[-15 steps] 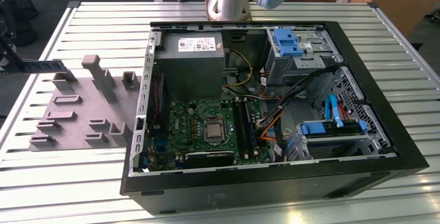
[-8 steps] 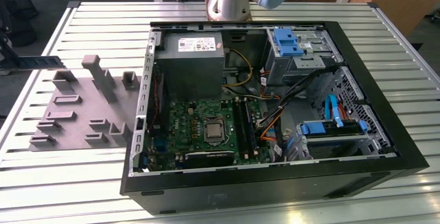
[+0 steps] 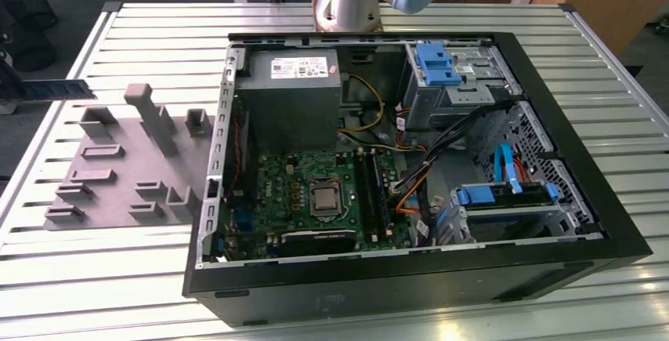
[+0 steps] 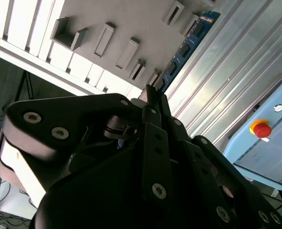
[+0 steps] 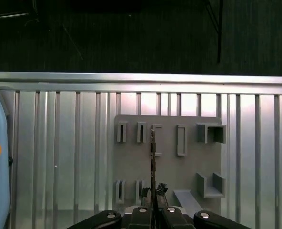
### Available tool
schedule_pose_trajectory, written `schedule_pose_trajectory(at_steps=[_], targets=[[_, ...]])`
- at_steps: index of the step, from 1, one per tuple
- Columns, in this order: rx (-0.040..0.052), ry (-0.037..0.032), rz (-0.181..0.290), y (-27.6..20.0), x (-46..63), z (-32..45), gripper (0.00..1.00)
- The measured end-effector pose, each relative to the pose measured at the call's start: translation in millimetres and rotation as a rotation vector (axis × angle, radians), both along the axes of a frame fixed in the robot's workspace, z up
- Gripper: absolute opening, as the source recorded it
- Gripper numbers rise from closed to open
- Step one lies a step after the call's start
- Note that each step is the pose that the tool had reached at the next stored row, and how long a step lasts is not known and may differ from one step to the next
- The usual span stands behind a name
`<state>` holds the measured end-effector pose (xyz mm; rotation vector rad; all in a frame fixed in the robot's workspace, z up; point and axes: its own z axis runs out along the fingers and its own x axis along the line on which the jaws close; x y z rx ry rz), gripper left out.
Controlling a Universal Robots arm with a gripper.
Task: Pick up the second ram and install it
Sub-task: 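Pick up the second ram and move it above second insertion slot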
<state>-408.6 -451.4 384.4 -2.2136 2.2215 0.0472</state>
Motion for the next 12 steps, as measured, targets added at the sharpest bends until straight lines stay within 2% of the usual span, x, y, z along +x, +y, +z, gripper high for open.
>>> schedule_pose_trajectory(at_steps=[3, 4, 12], targets=[[0.0000, 0.0000, 0.000, 0.0, 0.0, 2.3, 0.14], [0.0000, 0.0000, 0.000, 0.0, 0.4, 7.2, 0.14], [0.0000, 0.0000, 0.000, 0.0, 1.2, 7.2, 0.14]])
